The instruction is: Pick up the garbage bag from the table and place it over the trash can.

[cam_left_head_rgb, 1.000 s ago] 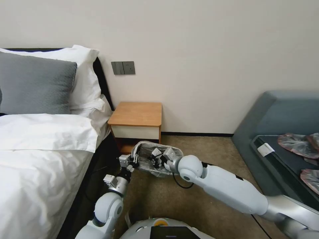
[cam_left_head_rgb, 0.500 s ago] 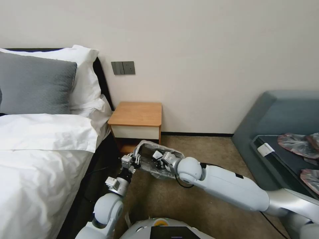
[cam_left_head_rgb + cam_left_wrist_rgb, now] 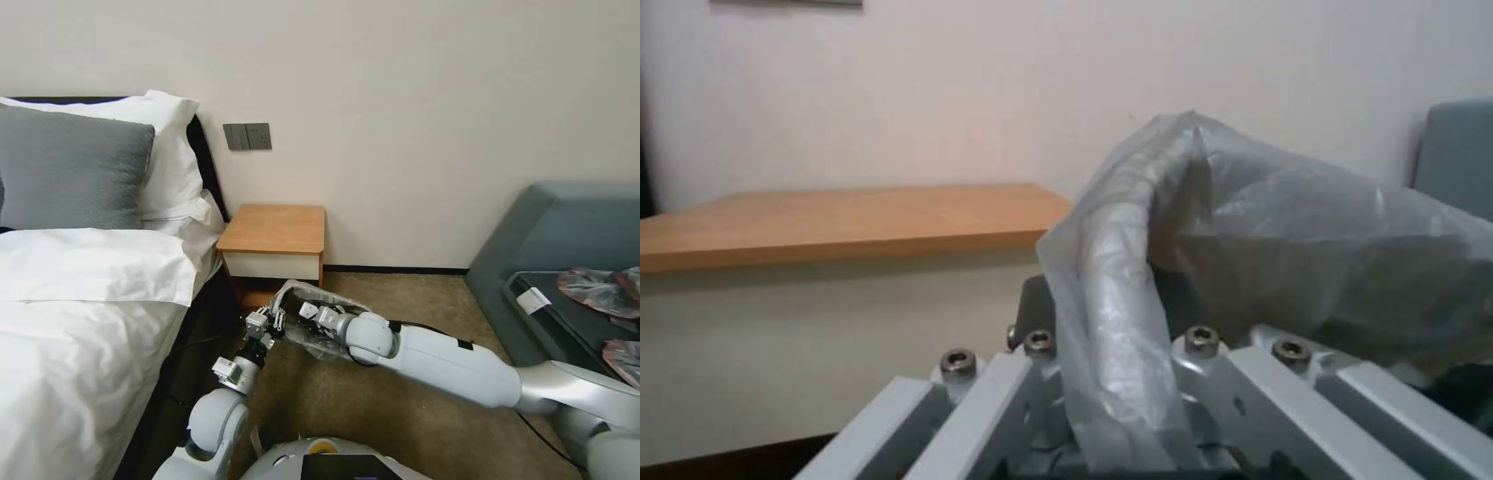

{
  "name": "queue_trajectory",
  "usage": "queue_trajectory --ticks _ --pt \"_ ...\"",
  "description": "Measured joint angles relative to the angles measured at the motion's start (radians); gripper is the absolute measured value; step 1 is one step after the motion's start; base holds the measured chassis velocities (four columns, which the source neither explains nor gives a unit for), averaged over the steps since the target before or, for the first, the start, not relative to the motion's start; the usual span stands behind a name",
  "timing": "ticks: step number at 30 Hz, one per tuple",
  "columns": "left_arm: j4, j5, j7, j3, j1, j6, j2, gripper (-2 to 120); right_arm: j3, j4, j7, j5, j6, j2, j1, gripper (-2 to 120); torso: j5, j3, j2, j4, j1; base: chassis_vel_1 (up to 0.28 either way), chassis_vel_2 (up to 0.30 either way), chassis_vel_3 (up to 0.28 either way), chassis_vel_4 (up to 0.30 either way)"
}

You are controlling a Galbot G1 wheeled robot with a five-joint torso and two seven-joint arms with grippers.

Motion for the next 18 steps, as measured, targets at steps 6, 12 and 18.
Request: queue_trajectory --ticks 6,12,18 --pt "-0.012 0.008 0.004 0.001 0.016 0.000 -0.015 7 -0.014 -0.037 -0.004 -0.025 0.000 0.013 0.013 0 0.0000 0.000 0.000 0.0000 0.000 0.000 0.000 0.000 0.000" --pt "-0.011 0.007 0.003 0.001 0.016 0.001 -0.024 7 -0.010 -0.034 0.006 -0.003 0.000 0.009 0.000 0 0.0000 0.000 0.000 -0.0001 0.000 0.000 0.000 0.000 0.000" --pt "0.022 -0.002 -0.009 -0.002 0.008 0.002 -0.034 7 0.010 0.023 0.049 0.079 0.001 -0.019 -0.015 0 0.0001 0.000 0.000 -0.0001 0.000 0.000 0.000 0.000 0.000"
